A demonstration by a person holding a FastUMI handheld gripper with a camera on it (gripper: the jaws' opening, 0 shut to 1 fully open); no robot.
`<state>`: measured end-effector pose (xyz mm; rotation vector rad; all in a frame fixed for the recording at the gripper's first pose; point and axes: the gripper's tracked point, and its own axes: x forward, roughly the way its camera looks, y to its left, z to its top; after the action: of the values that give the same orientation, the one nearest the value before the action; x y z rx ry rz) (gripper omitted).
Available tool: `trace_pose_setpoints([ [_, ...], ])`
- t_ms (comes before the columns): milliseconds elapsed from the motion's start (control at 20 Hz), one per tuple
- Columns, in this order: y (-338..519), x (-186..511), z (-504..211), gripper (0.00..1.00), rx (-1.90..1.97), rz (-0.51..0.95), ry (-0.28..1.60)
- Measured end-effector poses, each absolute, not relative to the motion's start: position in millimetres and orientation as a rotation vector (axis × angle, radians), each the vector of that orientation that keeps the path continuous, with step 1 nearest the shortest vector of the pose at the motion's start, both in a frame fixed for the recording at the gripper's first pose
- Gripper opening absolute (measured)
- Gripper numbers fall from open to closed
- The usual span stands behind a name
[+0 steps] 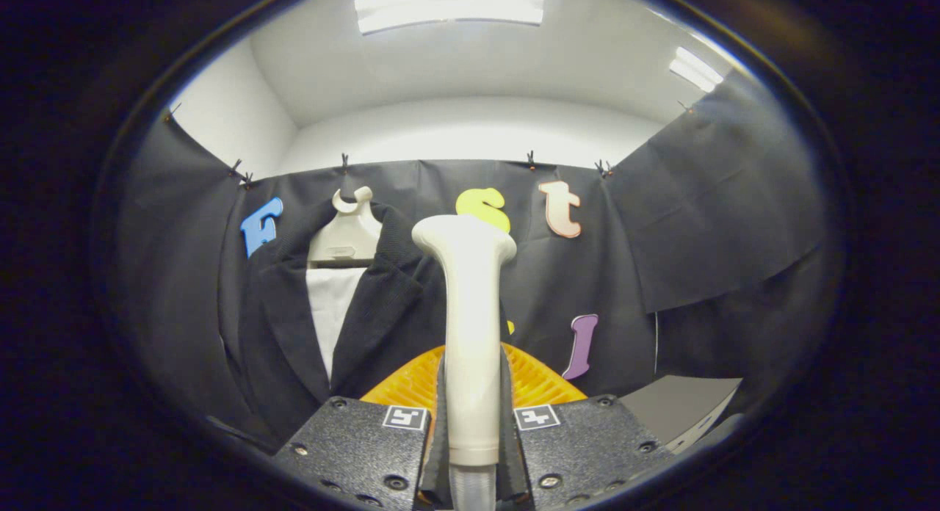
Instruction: Iron the clothes twice with a garment steamer, once on the left side and once on the right side.
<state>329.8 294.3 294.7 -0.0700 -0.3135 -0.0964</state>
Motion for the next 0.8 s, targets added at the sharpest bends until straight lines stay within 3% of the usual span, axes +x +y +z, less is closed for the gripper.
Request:
trace_pose_setpoints([
  [800, 325, 344, 262, 0.30, -0.204, -0.149, -0.302],
])
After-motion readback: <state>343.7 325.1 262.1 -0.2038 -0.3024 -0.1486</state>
